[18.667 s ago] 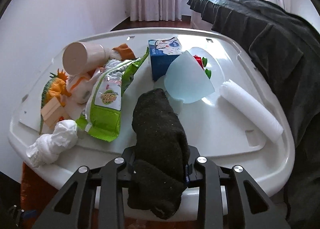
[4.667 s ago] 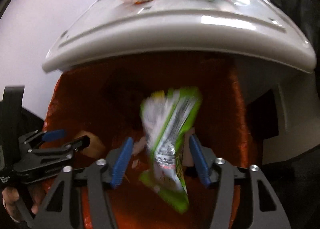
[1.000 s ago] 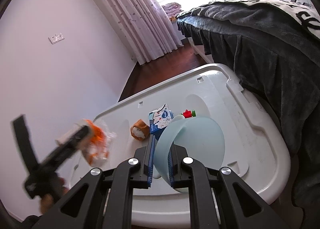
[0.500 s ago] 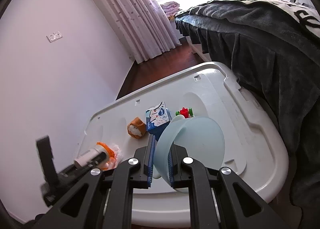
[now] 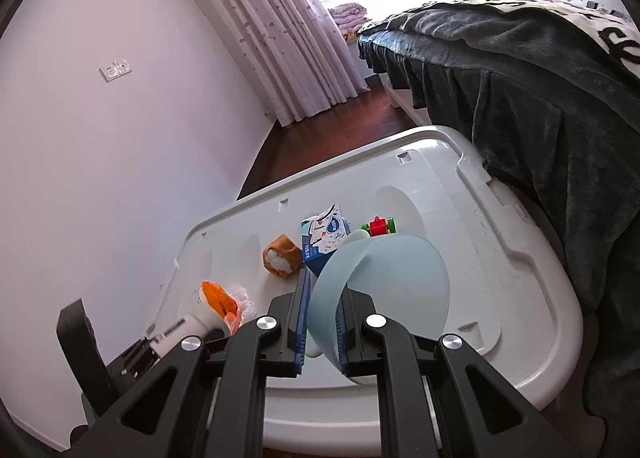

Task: Collect trash
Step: 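Move both grippers over the bin and release the container and cup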

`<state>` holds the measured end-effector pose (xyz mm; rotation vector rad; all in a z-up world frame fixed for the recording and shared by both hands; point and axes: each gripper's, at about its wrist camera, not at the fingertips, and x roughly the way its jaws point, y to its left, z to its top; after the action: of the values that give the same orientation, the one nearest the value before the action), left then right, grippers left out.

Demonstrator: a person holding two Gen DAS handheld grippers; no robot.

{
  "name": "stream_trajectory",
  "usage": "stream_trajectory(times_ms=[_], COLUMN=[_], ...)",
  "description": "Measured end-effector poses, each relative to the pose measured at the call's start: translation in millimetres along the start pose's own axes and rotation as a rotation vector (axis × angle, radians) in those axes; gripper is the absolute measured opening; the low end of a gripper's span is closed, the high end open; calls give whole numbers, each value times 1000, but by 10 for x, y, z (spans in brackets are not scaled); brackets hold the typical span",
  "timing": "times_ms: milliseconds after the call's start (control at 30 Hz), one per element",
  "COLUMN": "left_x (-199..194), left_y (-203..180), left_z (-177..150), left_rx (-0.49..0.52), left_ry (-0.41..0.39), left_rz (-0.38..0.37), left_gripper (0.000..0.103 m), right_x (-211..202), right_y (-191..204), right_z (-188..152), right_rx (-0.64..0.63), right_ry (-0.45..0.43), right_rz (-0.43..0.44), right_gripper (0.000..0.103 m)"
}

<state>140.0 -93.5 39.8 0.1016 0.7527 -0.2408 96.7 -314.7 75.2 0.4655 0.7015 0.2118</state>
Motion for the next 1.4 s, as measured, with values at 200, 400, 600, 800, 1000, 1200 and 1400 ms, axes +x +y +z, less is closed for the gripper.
stream_trajectory(times_ms=[200,400,600,800,1000,1200,1400], left_x=[-204,-285,-460,-662,-921,-1192,-1337], left_y=[28,176,456,539,479,387,289], left_z=[-38,-29,126,218,182,-76,-422], left_rx=[-41,-75,-163,-157,-122,-94,-94], left_ry=[-7,-13,-58,-93,-120,-104,-46], left_rz=[-95,-95,-93,-58,-57,-90,-108], left_gripper=[49,49,49,49,49,49,49], right_x=[19,31,35,51,-44,-223,-369], right_y=[5,29,18,34,116,308,531], right_z=[-3,-14,-26,-39,-174,-529,-1047], right_rx=[-2,-7,-8,-21,-72,-149,-225], right_ry=[6,5,9,17,13,19,77], right_rz=[-6,-7,-12,-19,-17,8,29], right_gripper=[11,11,11,11,11,11,11])
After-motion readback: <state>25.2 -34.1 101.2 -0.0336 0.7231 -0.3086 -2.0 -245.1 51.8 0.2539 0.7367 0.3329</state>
